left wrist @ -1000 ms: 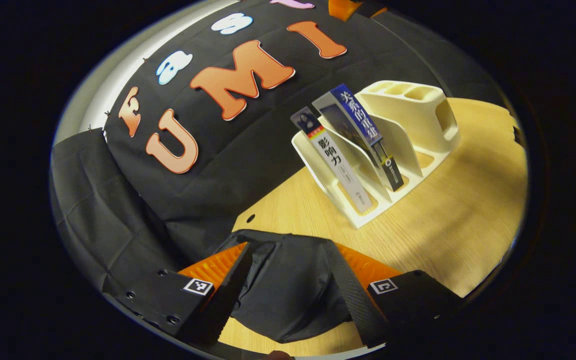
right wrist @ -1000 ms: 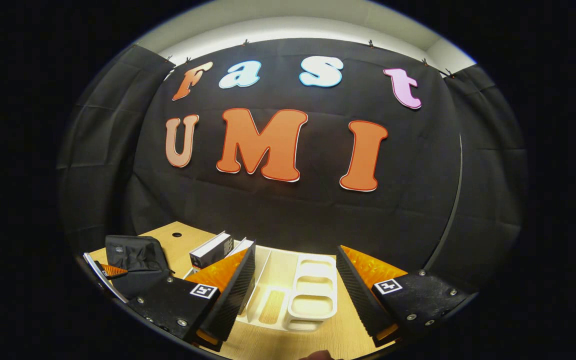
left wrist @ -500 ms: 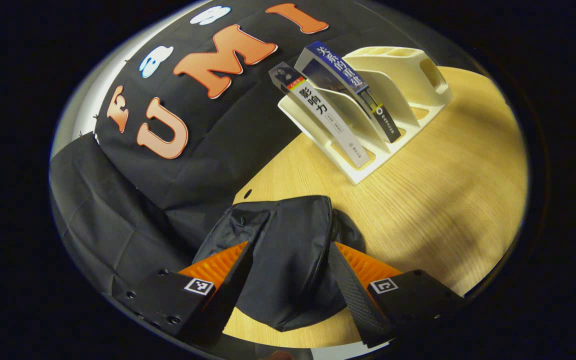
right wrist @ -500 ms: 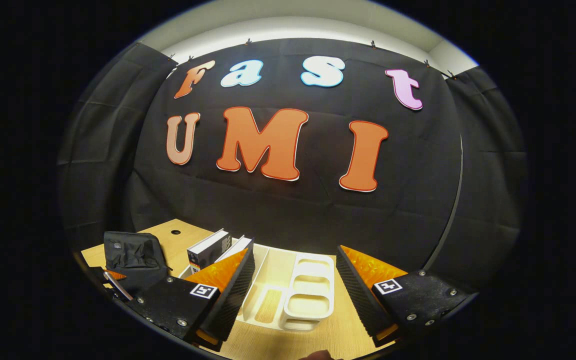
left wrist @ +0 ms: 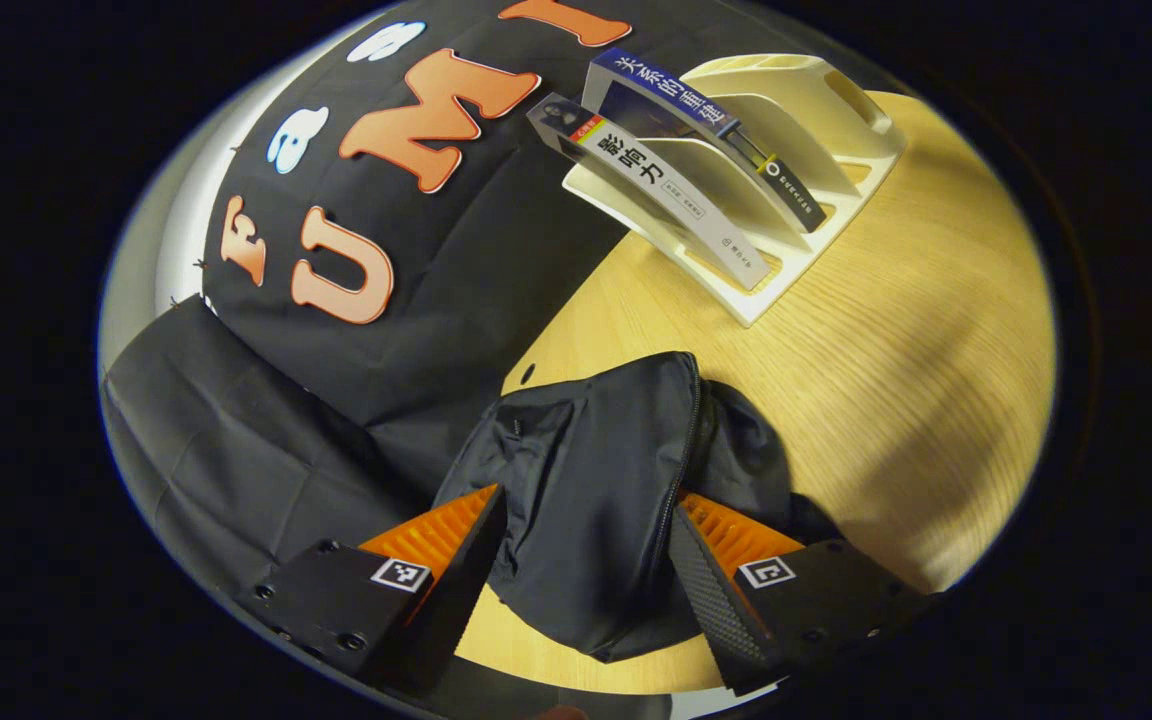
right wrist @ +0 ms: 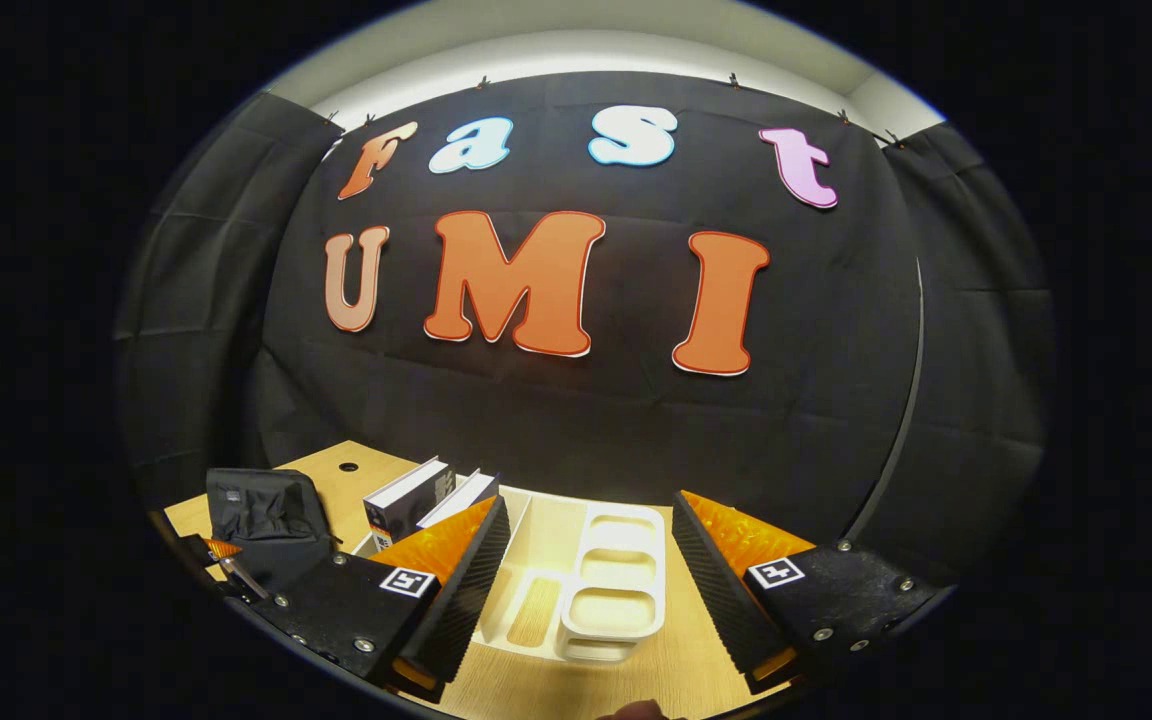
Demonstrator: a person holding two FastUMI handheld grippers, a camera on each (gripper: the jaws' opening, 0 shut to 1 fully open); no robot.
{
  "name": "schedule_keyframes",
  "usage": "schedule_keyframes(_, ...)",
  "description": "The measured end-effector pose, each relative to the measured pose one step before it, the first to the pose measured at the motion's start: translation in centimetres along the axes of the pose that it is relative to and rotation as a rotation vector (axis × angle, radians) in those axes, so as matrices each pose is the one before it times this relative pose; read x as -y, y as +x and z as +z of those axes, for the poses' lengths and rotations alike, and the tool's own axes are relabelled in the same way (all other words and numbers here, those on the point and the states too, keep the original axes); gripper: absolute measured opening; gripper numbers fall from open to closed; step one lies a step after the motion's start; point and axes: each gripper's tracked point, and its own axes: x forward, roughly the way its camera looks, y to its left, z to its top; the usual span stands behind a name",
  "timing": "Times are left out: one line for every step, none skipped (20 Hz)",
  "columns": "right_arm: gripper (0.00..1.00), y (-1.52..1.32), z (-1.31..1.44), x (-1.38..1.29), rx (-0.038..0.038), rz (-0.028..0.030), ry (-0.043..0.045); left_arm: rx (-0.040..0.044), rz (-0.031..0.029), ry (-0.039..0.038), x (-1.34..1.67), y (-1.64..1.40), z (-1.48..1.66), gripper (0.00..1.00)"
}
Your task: Open the schoolbag, grab two books from the bookshelf and put them into the schoolbag.
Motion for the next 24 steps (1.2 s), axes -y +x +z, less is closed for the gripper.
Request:
schedule_keyframes(0.98, 0.165, 0.073, -0.016, 0.00243, 0.00053, -0.00033, -0.00773, 0.00204, 0.00792, -0.086, 0.340, -0.006, 0.96)
schedule_keyframes(0.98, 0.050, 0.040, 0.112, 0.00063, 0.00031, 0.00061, 0.00009, 0.00180, 0.00623, -0.137, 0.180, 0.019, 0.96)
schedule_keyframes(0.98, 0.025, 0.092, -0.116, 0.00043, 0.00482, 0.00420, -0.00763, -0.00307, 0.00734, -0.077, 0.360, -0.049, 0.95)
schedule_keyframes(0.98, 0.021, 0.256, -0.027, 0.00525, 0.00331, 0.00864, -0.00801, -0.00886, 0.00270, 0.034, 0.389, -0.162, 0.93)
schedule_keyframes(0.98, 0.115, 0.309, 0.040, 0.00918, 0.00100, 0.00944, -0.00362, -0.02166, -0.00758, 0.179, 0.660, -0.055, 0.92)
schedule_keyframes(0.98, 0.000, 0.011, 0.236, -0.00031, -0.00484, 0.00060, -0.01520, -0.01274, -0.00688, 0.022, 0.633, -0.317, 0.84)
schedule_keyframes(0.98, 0.136, -0.003, 0.202, -0.00429, -0.00314, -0.00656, -0.00520, -0.01477, -0.00649, 0.074, 0.409, 0.000, 0.81)
schedule_keyframes(0.98, 0.011, -0.085, 0.265, -0.00040, -0.00330, -0.00617, -0.01108, -0.01032, 0.00091, -0.077, 0.233, 0.038, 0.69)
schedule_keyframes(0.98, 0.048, 0.017, 0.169, -0.00036, -0.00063, -0.00200, 0.00156, -0.00579, -0.00010, -0.126, 0.012, 0.216, 0.69)
schedule_keyframes(0.98, -0.054, -0.064, 0.120, -0.00233, 0.00234, -0.00054, -0.00104, -0.01117, -0.00463, 0.024, -0.123, 0.176, 0.50)
schedule_keyframes(0.98, 0.064, -0.084, 0.041, -0.00353, 0.00317, -0.00051, 0.00048, -0.01186, -0.00579, -0.061, -0.132, 0.274, 0.31)
schedule_keyframes(0.98, -0.020, -0.176, 0.041, -0.00299, 0.00703, -0.00151, -0.00231, -0.01020, -0.00369, -0.192, -0.224, 0.167, 0.26)
schedule_keyframes(0.98, 0.038, -0.089, -0.073, -0.00388, 0.00783, -0.00298, -0.00127, -0.00442, -0.00588, -0.400, -0.069, 0.094, 0.21)
schedule_keyframes(0.98, -0.009, -0.019, -0.084, -0.00093, 0.00954, -0.00385, -0.00593, -0.01168, -0.01241, -0.374, -0.267, 0.135, 0.14)
schedule_keyframes(0.98, 0.088, 0.079, -0.110, -0.00014, 0.00712, -0.00544, -0.00501, -0.00865, -0.01858, -0.486, -0.239, 0.146, 0.12)
schedule_keyframes(0.98, -0.012, -0.120, -0.167, -0.00339, 0.00949, -0.00526, -0.00675, -0.02210, -0.01941, -0.226, -0.134, 0.011, 0.10)
schedule_keyframes(0.98, 0.076, -0.138, -0.335, -0.00467, 0.01009, -0.00675, -0.00086, -0.01587, -0.01311, -0.340, -0.026, 0.285, 0.10)
schedule_keyframes(0.98, 0.131, -0.083, -0.257, -0.00267, 0.00421, -0.01121, -0.00116, -0.02502, -0.01436, -0.367, 0.180, 0.226, 0.09)
schedule_keyframes(0.98, 0.148, -0.091, -0.223, -0.00495, -0.00605, -0.01521, 0.00216, -0.02264, -0.01794, -0.285, -0.047, 0.002, 0.09)
schedule_keyframes(0.98, 0.059, -0.092, -0.176, -0.00612, -0.01186, -0.01451, 0.00120, -0.03505, -0.01446, -0.197, -0.287, -0.071, 0.08)
schedule_keyframes(0.98, 0.036, 0.047, -0.348, -0.00377, -0.01174, -0.01035, 0.01034, -0.02915, -0.00641, -0.362, 0.143, 0.167, 0.07)
schedule_keyframes(0.98, 0.055, 0.150, -0.408, -0.00120, -0.01509, -0.00847, 0.00541, -0.03656, 0.00359, -0.280, -0.028, -0.001, 0.07)
schedule_keyframes(0.98, 0.138, 0.046, -0.491, -0.00831, -0.01450, -0.00486, 0.01473, -0.03132, 0.00785, -0.398, 0.059, 0.272, 0.07)
schedule_keyframes(0.98, 0.115, 0.085, -0.559, -0.01007, -0.01528, -0.00171, 0.01774, -0.03501, 0.00898, -0.417, -0.118, 0.157, 0.06)
